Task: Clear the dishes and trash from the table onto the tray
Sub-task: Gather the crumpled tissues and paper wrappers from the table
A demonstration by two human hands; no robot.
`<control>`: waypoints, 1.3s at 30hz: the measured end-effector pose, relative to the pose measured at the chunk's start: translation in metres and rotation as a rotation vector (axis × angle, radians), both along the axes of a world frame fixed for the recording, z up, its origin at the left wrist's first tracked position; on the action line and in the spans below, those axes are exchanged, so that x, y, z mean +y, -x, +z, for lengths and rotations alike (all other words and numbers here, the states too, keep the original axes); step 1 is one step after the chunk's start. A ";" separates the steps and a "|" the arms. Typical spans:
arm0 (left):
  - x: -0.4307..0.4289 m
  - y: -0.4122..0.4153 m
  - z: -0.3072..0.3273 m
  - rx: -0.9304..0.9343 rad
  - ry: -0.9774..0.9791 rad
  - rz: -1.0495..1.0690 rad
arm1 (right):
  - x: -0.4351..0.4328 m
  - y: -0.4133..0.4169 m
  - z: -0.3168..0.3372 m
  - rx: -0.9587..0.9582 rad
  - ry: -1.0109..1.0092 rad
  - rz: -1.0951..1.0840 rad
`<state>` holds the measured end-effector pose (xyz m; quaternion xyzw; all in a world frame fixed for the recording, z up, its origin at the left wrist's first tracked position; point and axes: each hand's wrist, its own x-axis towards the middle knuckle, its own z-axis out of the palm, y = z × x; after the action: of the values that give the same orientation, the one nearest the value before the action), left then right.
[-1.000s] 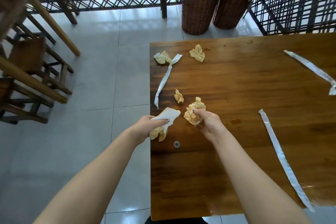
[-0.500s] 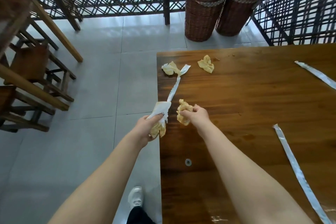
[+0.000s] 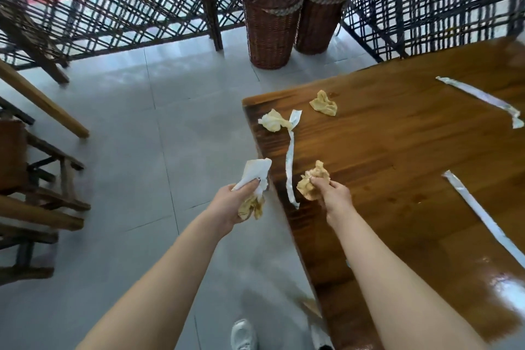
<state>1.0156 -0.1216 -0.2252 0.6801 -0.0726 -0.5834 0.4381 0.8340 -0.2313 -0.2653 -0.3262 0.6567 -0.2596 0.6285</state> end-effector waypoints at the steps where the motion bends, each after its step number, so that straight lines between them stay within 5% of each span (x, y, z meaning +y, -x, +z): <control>1: 0.000 -0.008 0.003 -0.009 0.012 -0.008 | 0.002 -0.004 0.003 -0.052 -0.026 -0.038; 6: -0.011 -0.025 0.013 -0.064 0.036 -0.057 | 0.007 -0.026 0.020 -0.255 -0.039 -0.079; 16: -0.073 -0.031 0.020 -0.214 0.015 -0.115 | -0.028 -0.043 0.019 -0.331 -0.031 -0.073; 33: -0.189 -0.070 0.014 -0.403 -0.071 -0.621 | -0.106 -0.039 0.017 -0.236 -0.087 -0.080; 39: -0.223 -0.089 -0.004 -0.471 -0.032 -0.903 | -0.120 -0.055 0.016 -0.228 -0.111 -0.268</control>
<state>1.1044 -0.3446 -0.2288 0.7007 -0.4469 -0.5464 0.1035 0.8887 -0.3518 -0.2492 -0.1689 0.6321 -0.3398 0.6756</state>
